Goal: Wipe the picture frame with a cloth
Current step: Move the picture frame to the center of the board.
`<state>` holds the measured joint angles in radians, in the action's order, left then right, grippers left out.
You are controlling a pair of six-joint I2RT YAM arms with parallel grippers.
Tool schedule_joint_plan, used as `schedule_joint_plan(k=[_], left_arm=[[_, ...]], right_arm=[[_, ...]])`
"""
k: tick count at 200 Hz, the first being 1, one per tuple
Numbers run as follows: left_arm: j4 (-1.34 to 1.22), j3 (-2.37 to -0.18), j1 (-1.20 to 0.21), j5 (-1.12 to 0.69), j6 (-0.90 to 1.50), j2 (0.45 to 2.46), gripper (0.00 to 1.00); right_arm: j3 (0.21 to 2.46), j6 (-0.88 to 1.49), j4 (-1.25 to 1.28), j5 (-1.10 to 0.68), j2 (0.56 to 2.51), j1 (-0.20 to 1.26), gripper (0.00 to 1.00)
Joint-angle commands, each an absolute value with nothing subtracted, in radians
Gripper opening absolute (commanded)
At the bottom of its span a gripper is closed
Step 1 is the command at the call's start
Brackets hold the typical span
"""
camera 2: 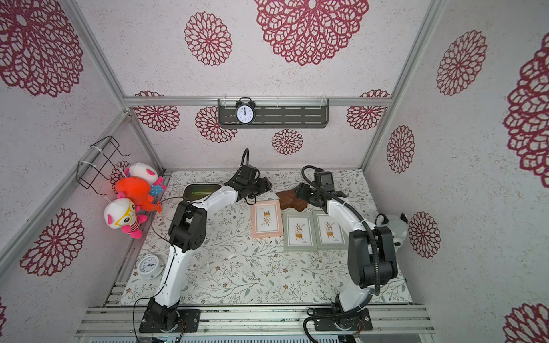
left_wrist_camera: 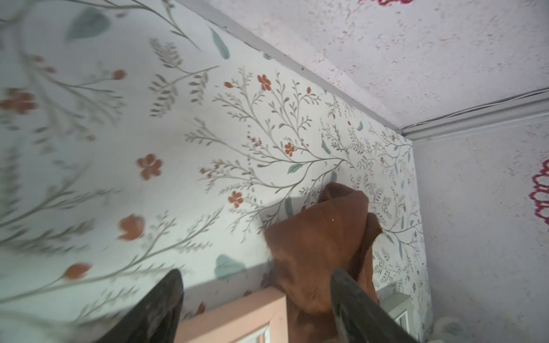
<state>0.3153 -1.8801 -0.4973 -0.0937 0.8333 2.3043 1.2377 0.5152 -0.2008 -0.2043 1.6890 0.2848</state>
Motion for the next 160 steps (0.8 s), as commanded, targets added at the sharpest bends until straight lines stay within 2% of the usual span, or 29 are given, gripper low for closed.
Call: schedule_joint_plan(k=[1,34,56,129,160], left_arm=[[0.412,-1.773,-0.503,-0.038,0.803,2.169,0.80],[0.388,-1.584,-0.498,-0.111,0.850,2.081,0.69],[0.352,-1.518,-0.499,-0.153,0.865,2.059,0.61],[0.352,-1.502,-0.499,-0.191,0.863,2.111,0.40],[0.366,-1.506,-0.499,-0.187,0.858,2.131,0.36]], right_arm=[[1.262,0.471,-0.227,-0.147,1.745,0.354,0.65],[1.339,0.468,-0.248,-0.114,1.877,0.399,0.52],[1.402,0.461,-0.269,-0.101,1.955,0.406,0.48],[1.506,0.439,-0.310,-0.121,2.090,0.425,0.26],[1.513,0.429,-0.324,-0.129,2.108,0.435,0.17]])
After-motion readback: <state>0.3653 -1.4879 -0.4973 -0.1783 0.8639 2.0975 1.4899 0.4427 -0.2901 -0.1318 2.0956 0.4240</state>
